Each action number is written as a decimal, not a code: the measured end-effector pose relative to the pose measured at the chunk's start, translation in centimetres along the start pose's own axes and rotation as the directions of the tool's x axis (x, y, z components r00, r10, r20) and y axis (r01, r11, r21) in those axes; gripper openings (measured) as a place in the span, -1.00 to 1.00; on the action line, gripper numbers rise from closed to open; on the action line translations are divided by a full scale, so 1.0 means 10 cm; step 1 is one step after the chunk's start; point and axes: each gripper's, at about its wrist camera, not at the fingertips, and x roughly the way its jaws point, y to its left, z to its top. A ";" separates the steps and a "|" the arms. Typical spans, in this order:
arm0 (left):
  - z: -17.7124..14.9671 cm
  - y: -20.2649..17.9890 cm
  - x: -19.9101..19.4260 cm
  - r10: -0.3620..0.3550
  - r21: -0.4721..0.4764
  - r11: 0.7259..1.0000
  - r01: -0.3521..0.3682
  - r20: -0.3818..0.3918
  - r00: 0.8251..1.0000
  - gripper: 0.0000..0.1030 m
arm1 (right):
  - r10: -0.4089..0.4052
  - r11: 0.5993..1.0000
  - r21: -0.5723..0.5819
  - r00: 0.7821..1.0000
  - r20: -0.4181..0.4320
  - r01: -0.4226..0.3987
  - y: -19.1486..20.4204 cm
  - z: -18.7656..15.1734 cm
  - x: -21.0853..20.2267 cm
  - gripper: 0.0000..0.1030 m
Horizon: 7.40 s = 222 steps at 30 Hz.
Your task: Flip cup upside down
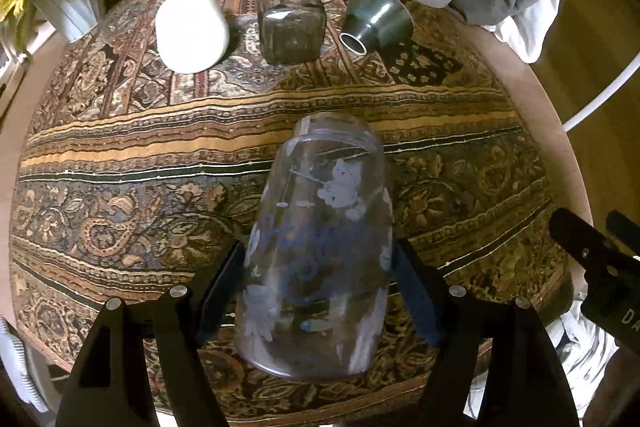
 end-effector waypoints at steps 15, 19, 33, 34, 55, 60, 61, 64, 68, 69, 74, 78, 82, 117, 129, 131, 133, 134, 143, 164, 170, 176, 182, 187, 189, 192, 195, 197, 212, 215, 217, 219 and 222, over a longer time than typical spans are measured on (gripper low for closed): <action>0.11 0.06 -0.22 -0.021 0.011 1.000 0.021 0.022 1.000 0.81 | 0.025 0.999 0.023 1.000 0.012 -0.025 0.04 0.01 -0.17 0.97; 0.17 0.15 -0.41 0.010 0.012 1.000 -0.011 0.065 0.998 0.82 | 0.033 0.998 0.048 0.999 0.037 -0.035 0.07 0.03 -0.30 0.97; 0.21 0.91 -0.76 0.124 -0.090 0.990 -0.112 0.136 0.983 0.91 | 0.175 0.984 0.045 0.985 0.010 -0.175 0.70 -0.06 -0.41 0.97; 0.19 0.96 -0.75 0.128 -0.088 0.989 -0.117 0.129 0.983 0.91 | 0.179 0.983 0.039 0.984 0.004 -0.179 0.74 -0.08 -0.41 0.97; -0.01 1.54 -0.55 0.151 -0.029 0.988 -0.150 0.029 0.988 0.91 | 0.237 0.970 0.094 0.962 -0.138 -0.226 1.42 -0.41 -0.04 0.83; -0.05 1.58 -0.47 0.158 -0.014 0.987 -0.158 0.014 0.987 0.91 | 0.237 0.969 0.109 0.961 -0.144 -0.223 1.46 -0.42 0.06 0.70; -0.06 1.58 -0.46 0.157 -0.011 0.988 -0.157 0.011 0.988 0.91 | 0.236 0.969 0.109 0.961 -0.145 -0.222 1.46 -0.42 0.07 0.66; -0.07 1.59 -0.45 0.143 -0.011 0.990 -0.143 0.007 0.990 0.91 | 0.258 0.962 0.132 0.955 -0.147 -0.240 1.43 -0.44 0.08 0.51; -0.06 1.59 -0.45 0.131 -0.021 0.991 -0.130 0.009 0.991 0.91 | 0.263 0.961 0.123 0.954 -0.141 -0.247 1.43 -0.44 0.03 0.37; -0.06 1.58 -0.46 0.131 -0.021 0.991 -0.131 0.013 0.991 0.91 | 0.262 0.961 0.121 0.955 -0.135 -0.247 1.43 -0.44 0.02 0.37; -0.04 1.53 -0.52 0.124 -0.023 0.992 -0.124 0.033 0.992 0.91 | 0.247 0.967 0.094 0.963 -0.110 -0.237 1.40 -0.37 -0.10 0.36; 0.00 1.51 -0.58 0.113 -0.035 0.993 -0.111 0.054 0.992 0.91 | 0.231 0.971 0.073 0.970 -0.072 -0.226 1.37 -0.26 -0.23 0.36; 0.04 1.52 -0.64 0.115 -0.047 0.993 -0.112 0.075 0.990 0.91 | 0.223 0.973 0.063 0.974 -0.043 -0.220 1.35 -0.16 -0.30 0.35; 0.63 1.44 -0.81 0.157 -0.092 0.985 -0.143 0.159 0.975 0.91 | 0.216 0.976 -0.029 0.976 -0.037 -0.217 1.47 0.80 -0.15 0.35; 0.63 1.43 -0.87 0.185 -0.124 0.979 -0.165 0.173 0.967 0.91 | 0.230 0.970 -0.064 0.971 -0.058 -0.234 1.53 0.84 -0.09 0.47; 0.63 1.43 -0.90 0.183 -0.128 0.978 -0.162 0.177 0.967 0.91 | 0.229 0.970 -0.069 0.972 -0.046 -0.232 1.53 0.84 -0.12 0.57; 0.63 1.42 -0.91 0.181 -0.135 0.978 -0.159 0.177 0.967 0.91 | 0.240 0.968 -0.068 0.970 -0.028 -0.241 1.50 0.83 -0.18 0.64; 0.62 1.42 -0.93 0.178 -0.139 0.978 -0.155 0.178 0.968 0.92 | 0.241 0.968 -0.068 0.970 -0.022 -0.242 1.49 0.82 -0.21 0.64; 0.51 1.19 -1.04 0.190 -0.121 0.978 -0.169 0.194 0.962 0.97 | 0.242 0.970 -0.038 0.967 0.078 -0.240 1.12 0.64 -0.64 0.69; 0.14 0.62 -1.16 0.225 -0.060 0.974 -0.217 0.203 0.953 0.99 | 0.244 0.970 -0.040 0.967 0.070 -0.241 0.61 0.13 -0.73 0.69; 0.10 0.58 -1.15 0.220 -0.066 0.975 -0.211 0.198 0.955 0.99 | 0.234 0.971 -0.057 0.969 0.074 -0.230 0.57 0.09 -0.74 0.69; 0.08 0.55 -1.17 0.229 -0.072 0.973 -0.219 0.204 0.952 0.99 | 0.238 0.970 -0.067 0.969 0.068 -0.233 0.55 0.06 -0.74 0.69; 0.09 0.53 -1.18 0.232 -0.069 0.973 -0.222 0.207 0.950 0.99 | 0.240 0.969 -0.069 0.968 0.069 -0.236 0.54 0.06 -0.74 0.69; 0.09 0.51 -1.18 0.232 -0.063 0.973 -0.223 0.207 0.951 0.99 | 0.237 0.970 -0.067 0.969 0.068 -0.233 0.53 0.06 -0.74 0.69; 0.10 0.51 -1.18 0.231 -0.062 0.973 -0.223 0.207 0.951 0.99 | 0.237 0.970 -0.066 0.969 0.065 -0.233 0.53 0.06 -0.73 0.69; 0.11 0.50 -1.17 0.230 -0.058 0.973 -0.222 0.204 0.952 0.99 | 0.235 0.971 -0.068 0.970 0.061 -0.231 0.53 0.06 -0.73 0.69; 0.12 0.51 -1.16 0.230 -0.058 0.973 -0.223 0.201 0.952 0.99 | 0.235 0.970 -0.071 0.970 0.057 -0.231 0.54 0.07 -0.71 0.69; 0.12 0.51 -1.16 0.230 -0.058 0.973 -0.222 0.201 0.952 0.99 | 0.236 0.970 -0.072 0.970 0.056 -0.232 0.54 0.07 -0.71 0.69; 0.12 0.51 -1.12 0.226 -0.051 0.974 -0.220 0.195 0.955 0.99 | 0.233 0.971 -0.069 0.971 0.052 -0.229 0.56 0.09 -0.69 0.69; 0.12 0.52 -1.11 0.225 -0.048 0.974 -0.219 0.191 0.956 0.99 | 0.233 0.971 -0.067 0.971 0.048 -0.230 0.55 0.09 -0.68 0.69; 0.12 0.52 -1.11 0.224 -0.047 0.975 -0.219 0.191 0.956 0.99 | 0.231 0.971 -0.066 0.972 0.047 -0.228 0.55 0.10 -0.67 0.69; 0.12 0.52 -1.11 0.225 -0.048 0.974 -0.220 0.191 0.955 0.99 | 0.231 0.972 -0.065 0.972 0.046 -0.228 0.55 0.10 -0.67 0.69; 0.12 0.52 -1.11 0.225 -0.048 0.974 -0.219 0.190 0.956 0.99 | 0.232 0.971 -0.065 0.972 0.046 -0.229 0.54 0.10 -0.67 0.69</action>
